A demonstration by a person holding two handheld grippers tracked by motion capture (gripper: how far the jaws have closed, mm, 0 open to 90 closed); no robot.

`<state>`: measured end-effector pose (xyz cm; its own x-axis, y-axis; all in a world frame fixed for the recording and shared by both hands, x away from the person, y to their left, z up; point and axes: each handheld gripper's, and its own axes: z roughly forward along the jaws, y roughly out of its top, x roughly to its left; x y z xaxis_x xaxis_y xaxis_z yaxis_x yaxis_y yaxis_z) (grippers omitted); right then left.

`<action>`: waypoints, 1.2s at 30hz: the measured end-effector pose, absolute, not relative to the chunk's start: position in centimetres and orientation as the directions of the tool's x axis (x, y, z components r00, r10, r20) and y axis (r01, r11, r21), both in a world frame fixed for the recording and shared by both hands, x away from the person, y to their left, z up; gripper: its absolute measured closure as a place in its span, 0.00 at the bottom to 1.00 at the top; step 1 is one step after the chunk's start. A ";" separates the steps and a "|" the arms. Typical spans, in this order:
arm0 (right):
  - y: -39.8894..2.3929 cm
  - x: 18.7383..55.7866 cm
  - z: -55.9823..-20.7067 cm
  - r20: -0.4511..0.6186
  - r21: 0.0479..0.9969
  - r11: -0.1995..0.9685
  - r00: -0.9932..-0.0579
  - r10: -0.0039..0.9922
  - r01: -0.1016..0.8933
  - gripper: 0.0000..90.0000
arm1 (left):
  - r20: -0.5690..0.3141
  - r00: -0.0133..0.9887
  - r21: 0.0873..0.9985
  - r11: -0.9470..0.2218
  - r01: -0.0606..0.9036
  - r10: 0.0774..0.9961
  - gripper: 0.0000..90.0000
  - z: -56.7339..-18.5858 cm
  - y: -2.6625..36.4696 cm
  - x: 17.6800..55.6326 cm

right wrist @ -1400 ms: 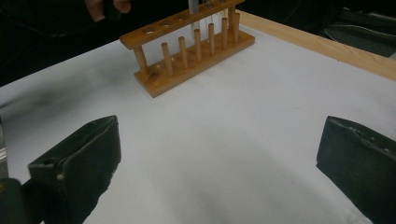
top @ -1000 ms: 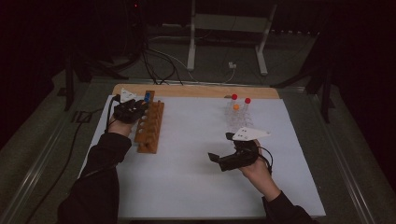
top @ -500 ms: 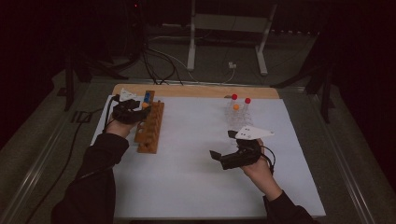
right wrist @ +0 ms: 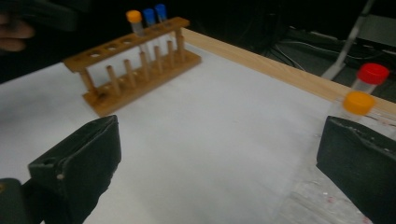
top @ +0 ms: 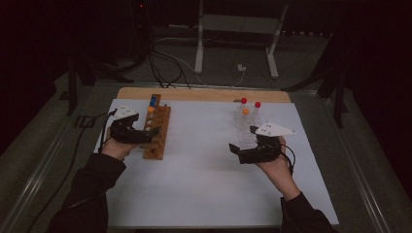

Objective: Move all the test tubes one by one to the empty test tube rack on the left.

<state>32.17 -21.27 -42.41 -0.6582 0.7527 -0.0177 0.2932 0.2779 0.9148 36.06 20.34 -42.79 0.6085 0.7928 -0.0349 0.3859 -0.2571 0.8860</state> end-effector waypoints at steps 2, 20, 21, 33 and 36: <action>-21.5 32.8 -42.6 -0.030 0.911 0.285 -0.643 0.765 0.298 0.00 | -0.028 0.634 0.885 -0.276 0.375 0.773 0.03 -43.0 19.9 35.1; -24.0 40.1 -44.4 -0.041 0.866 0.286 -0.512 0.858 0.411 0.37 | -0.031 0.734 0.884 -0.323 0.337 0.678 0.03 -45.1 17.5 31.2; -24.1 40.5 -44.5 -0.038 0.863 0.284 -0.508 0.861 0.417 0.39 | -0.029 0.735 0.885 -0.325 0.335 0.677 0.03 -45.0 17.5 31.2; -23.8 43.7 -45.6 -0.012 0.818 0.269 -0.454 0.891 0.508 0.61 | -0.039 0.747 0.889 -0.319 0.330 0.664 0.03 -45.0 17.4 31.1; -23.6 44.4 -45.8 -0.017 0.803 0.280 -0.449 0.894 0.526 0.64 | -0.044 0.746 0.889 -0.314 0.332 0.664 0.03 -45.0 17.5 31.1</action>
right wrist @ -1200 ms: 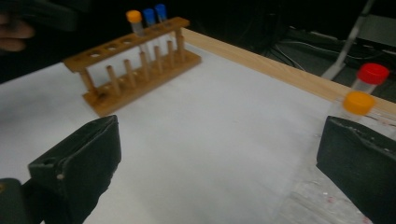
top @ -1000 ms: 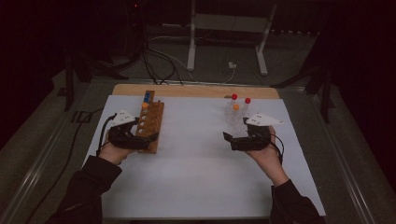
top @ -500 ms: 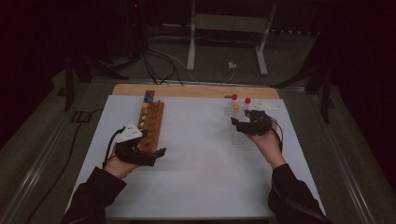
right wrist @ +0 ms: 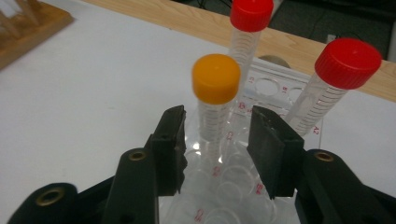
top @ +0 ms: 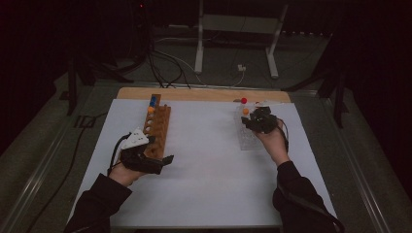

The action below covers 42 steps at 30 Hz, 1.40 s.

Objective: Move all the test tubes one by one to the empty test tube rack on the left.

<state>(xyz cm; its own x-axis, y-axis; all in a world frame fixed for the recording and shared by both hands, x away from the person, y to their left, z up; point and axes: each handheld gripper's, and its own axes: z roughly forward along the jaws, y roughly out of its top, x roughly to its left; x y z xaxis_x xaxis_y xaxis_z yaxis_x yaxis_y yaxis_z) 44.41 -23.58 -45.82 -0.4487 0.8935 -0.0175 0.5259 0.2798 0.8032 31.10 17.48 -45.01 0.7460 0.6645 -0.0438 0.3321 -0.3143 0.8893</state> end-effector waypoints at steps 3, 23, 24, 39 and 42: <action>-23.5 44.9 -46.0 -0.013 0.796 0.280 -0.447 0.895 0.537 0.68 | -0.046 0.747 0.888 -0.315 0.334 0.663 0.03 -45.1 17.6 31.2; -23.0 44.7 -44.4 -0.049 0.814 0.303 -0.460 0.887 0.496 0.83 | -0.051 0.751 0.885 -0.319 0.340 0.659 0.03 -45.2 17.6 31.2; -23.0 44.6 -44.2 -0.051 0.818 0.303 -0.462 0.886 0.490 0.83 | -0.051 0.749 0.885 -0.318 0.340 0.660 0.03 -45.2 17.6 31.2; -23.7 42.2 -40.6 -0.084 0.870 0.297 -0.474 0.876 0.394 0.83 | -0.061 0.760 0.882 -0.321 0.344 0.647 0.03 -44.9 17.2 31.1; -23.7 41.6 -40.3 -0.089 0.871 0.305 -0.488 0.869 0.384 0.83 | -0.060 0.767 0.881 -0.327 0.341 0.639 0.03 -44.8 16.9 31.1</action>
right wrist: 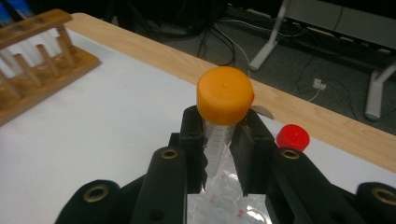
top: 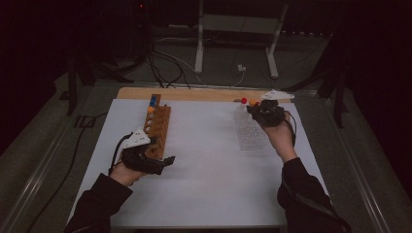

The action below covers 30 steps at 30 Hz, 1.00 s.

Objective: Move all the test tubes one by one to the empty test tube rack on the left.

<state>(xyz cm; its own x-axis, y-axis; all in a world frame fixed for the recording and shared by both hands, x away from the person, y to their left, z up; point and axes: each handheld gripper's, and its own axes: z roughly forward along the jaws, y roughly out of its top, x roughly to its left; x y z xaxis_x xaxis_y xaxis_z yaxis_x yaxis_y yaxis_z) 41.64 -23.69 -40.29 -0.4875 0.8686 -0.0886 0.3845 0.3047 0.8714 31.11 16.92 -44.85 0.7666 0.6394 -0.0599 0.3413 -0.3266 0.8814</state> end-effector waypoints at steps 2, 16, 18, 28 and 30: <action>-23.6 41.2 -40.2 -0.094 0.871 0.314 -0.498 0.862 0.379 0.83 | -0.057 0.768 0.880 -0.331 0.340 0.637 0.03 -44.8 16.7 31.1; -21.6 37.6 -40.9 -0.100 0.859 0.371 -0.596 0.797 0.352 0.83 | -0.071 0.790 0.878 -0.338 0.340 0.610 0.03 -44.3 15.8 31.1; -21.3 37.1 -41.2 -0.102 0.857 0.380 -0.608 0.787 0.348 0.83 | -0.074 0.795 0.878 -0.339 0.339 0.602 0.03 -44.2 15.7 31.1; -19.7 34.8 -42.8 -0.106 0.845 0.418 -0.663 0.741 0.333 0.83 | -0.066 0.814 0.877 -0.356 0.323 0.576 0.03 -43.8 14.4 31.2; -19.4 34.4 -43.0 -0.099 0.845 0.419 -0.673 0.733 0.332 0.83 | -0.056 0.819 0.875 -0.368 0.316 0.571 0.03 -43.8 14.1 31.3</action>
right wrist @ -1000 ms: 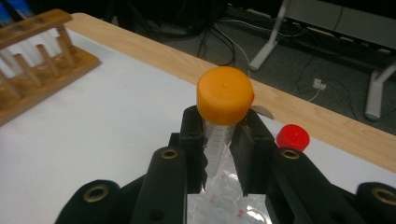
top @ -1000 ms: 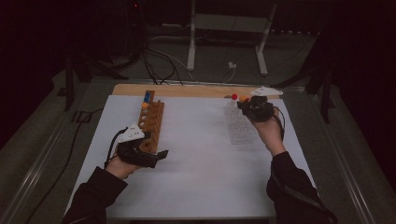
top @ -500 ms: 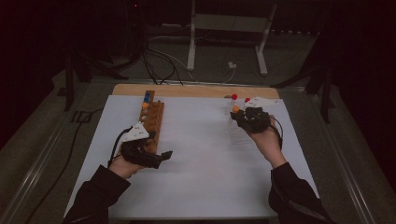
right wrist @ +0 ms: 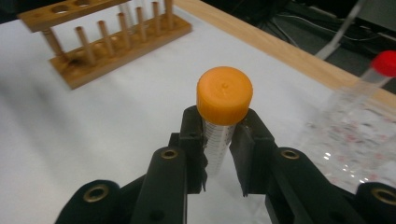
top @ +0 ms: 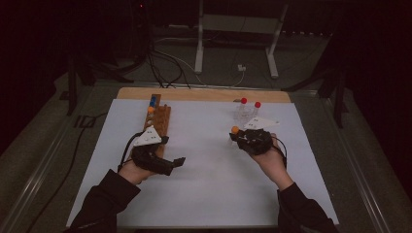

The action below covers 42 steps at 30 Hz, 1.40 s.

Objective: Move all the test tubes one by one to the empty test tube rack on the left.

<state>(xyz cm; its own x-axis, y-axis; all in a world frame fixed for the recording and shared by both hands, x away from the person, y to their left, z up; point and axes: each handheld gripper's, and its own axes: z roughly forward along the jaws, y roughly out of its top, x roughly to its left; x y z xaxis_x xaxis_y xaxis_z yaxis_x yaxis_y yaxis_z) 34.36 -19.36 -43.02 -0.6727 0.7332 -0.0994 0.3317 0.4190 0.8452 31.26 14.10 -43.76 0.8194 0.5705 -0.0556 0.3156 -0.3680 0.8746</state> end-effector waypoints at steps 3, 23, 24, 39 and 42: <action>-18.8 33.8 -43.4 -0.100 0.841 0.430 -0.688 0.719 0.327 0.83 | -0.057 0.825 0.874 -0.371 0.313 0.562 0.03 -43.7 13.6 31.4; -16.4 31.2 -45.4 -0.075 0.835 0.457 -0.760 0.646 0.307 0.83 | -0.055 0.864 0.884 -0.377 0.275 0.500 0.06 -42.7 9.8 32.1; -16.4 31.2 -45.5 -0.073 0.834 0.458 -0.762 0.644 0.307 0.83 | -0.052 0.869 0.885 -0.381 0.269 0.492 0.07 -42.7 9.5 32.1; -15.7 30.8 -45.8 -0.064 0.830 0.467 -0.779 0.623 0.305 0.83 | -0.022 0.901 0.893 -0.396 0.212 0.433 0.47 -43.1 5.9 32.5; -15.6 30.8 -45.8 -0.063 0.831 0.467 -0.782 0.620 0.303 0.83 | -0.013 0.904 0.892 -0.404 0.204 0.428 0.55 -43.1 5.3 32.6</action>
<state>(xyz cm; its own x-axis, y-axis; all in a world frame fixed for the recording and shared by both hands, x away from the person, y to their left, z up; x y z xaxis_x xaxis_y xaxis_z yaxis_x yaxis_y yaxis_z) 30.78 -15.61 -45.76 -0.7818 0.6204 -0.0629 0.3034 0.4666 0.8308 32.55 5.26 -43.12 0.9039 0.4275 -0.0130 0.2037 -0.4035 0.8920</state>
